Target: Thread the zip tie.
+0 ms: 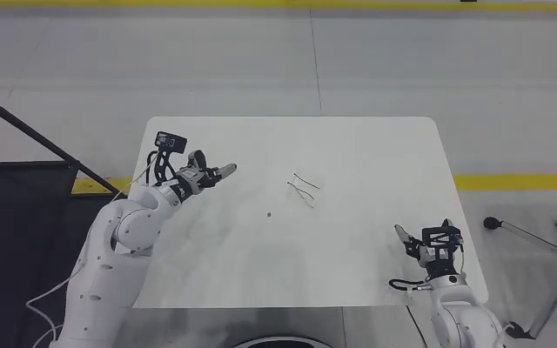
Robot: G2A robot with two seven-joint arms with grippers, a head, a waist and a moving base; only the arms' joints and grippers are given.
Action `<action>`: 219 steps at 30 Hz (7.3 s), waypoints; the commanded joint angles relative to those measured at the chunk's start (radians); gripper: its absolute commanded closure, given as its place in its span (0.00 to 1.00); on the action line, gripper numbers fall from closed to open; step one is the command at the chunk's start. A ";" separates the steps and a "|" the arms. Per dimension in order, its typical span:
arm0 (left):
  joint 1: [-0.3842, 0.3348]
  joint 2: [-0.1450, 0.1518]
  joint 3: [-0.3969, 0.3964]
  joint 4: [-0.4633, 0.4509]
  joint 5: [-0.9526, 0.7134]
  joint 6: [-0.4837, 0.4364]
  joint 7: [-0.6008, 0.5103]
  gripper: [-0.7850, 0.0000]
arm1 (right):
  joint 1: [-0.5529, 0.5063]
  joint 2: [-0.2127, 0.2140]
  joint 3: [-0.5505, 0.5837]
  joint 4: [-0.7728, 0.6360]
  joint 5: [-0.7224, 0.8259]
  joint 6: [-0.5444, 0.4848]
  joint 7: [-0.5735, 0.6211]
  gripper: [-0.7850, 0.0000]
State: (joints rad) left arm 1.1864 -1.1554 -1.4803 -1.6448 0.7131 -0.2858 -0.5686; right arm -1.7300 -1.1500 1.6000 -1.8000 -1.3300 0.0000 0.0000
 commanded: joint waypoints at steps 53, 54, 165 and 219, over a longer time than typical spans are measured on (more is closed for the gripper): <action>-0.511 -0.070 0.365 0.580 -0.521 -0.119 -0.419 0.00 | 0.000 0.000 0.000 0.000 0.000 0.000 0.000 0.00; -0.521 -0.073 0.377 0.588 -0.528 -0.111 -0.425 0.00 | 0.000 0.000 0.000 0.000 0.000 0.000 0.000 0.00; -0.929 -0.318 0.643 1.120 -0.660 -0.372 -0.513 1.00 | 0.111 -0.017 -0.061 -0.108 0.257 -0.103 0.161 0.00; -0.811 -0.295 0.669 0.826 -0.602 -0.325 -0.455 1.00 | 0.392 -0.032 -0.137 0.179 1.271 -0.247 0.590 0.53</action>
State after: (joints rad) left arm 0.3775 -1.4490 -0.8131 -0.8218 0.1134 -0.6094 -1.0219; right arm -1.3384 -1.1825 1.4654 -1.6207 -0.0594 -0.2465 0.5905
